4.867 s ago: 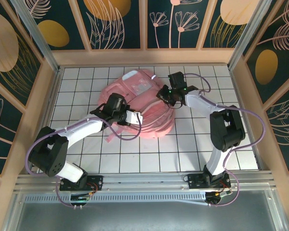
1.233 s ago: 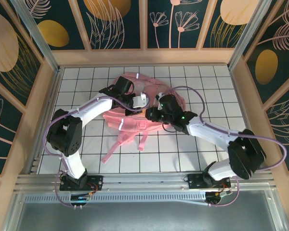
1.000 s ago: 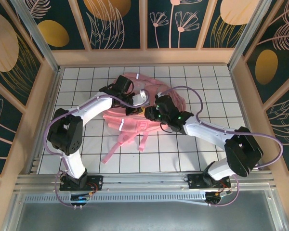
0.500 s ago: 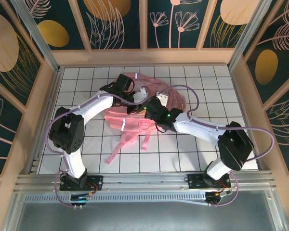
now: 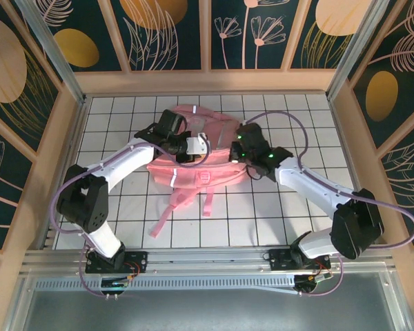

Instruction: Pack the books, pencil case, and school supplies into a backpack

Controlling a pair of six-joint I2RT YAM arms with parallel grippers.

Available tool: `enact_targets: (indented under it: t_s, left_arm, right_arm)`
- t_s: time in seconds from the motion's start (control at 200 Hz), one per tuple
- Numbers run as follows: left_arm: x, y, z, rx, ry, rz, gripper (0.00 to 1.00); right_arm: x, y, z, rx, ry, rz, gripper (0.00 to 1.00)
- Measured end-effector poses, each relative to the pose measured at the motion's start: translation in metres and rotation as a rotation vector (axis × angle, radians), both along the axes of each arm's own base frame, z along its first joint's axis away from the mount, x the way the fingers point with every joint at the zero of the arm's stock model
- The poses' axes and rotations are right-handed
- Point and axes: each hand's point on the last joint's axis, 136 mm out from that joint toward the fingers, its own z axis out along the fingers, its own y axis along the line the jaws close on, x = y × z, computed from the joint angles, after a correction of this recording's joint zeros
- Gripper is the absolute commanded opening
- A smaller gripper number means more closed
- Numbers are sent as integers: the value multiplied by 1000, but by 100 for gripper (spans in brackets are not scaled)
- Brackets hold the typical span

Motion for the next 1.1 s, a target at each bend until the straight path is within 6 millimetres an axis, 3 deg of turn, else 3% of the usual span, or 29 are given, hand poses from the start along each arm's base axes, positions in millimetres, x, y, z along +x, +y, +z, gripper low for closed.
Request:
enact_targets:
  t_s: [0.105, 0.17, 0.245, 0.3, 0.445, 0.601, 0.781, 0.806, 0.831, 1.006, 1.061, 1.101]
  left_arm:
    - [-11, 13, -14, 67, -40, -48, 0]
    - [-15, 20, -21, 105, -78, -74, 0]
    - [-17, 27, -29, 147, -119, -95, 0]
    - [-17, 29, -33, 168, -129, -109, 0]
    - [-14, 28, -31, 184, -121, -143, 0]
    - [-16, 28, -32, 184, -107, -160, 0]
    - [-17, 27, -32, 172, -99, -165, 0]
    - [-17, 27, -31, 170, -99, -166, 0]
    - [-17, 27, -31, 169, -96, -166, 0]
    - [-16, 25, -29, 165, -84, -172, 0]
    - [-16, 25, -29, 165, -83, -171, 0]
    - [-16, 25, -29, 165, -82, -171, 0]
  right_arm:
    - [12, -29, -10, -49, 12, 13, 0]
    - [14, -32, -13, -64, 13, 54, 0]
    - [11, -24, -15, -65, 18, 126, 1]
    - [7, -16, -18, -54, 27, 178, 23]
    - [-16, 6, -30, 13, 76, 346, 42]
    - [-39, 25, -36, 38, 101, 488, 43]
    - [-46, 36, -35, 40, 85, 567, 44]
    - [-45, 37, -36, 41, 86, 572, 53]
    - [-45, 38, -37, 35, 84, 581, 55]
    - [-51, 51, -47, 13, 87, 630, 53]
    - [-51, 52, -47, 6, 77, 638, 44]
    - [-48, 52, -46, -1, 68, 628, 32]
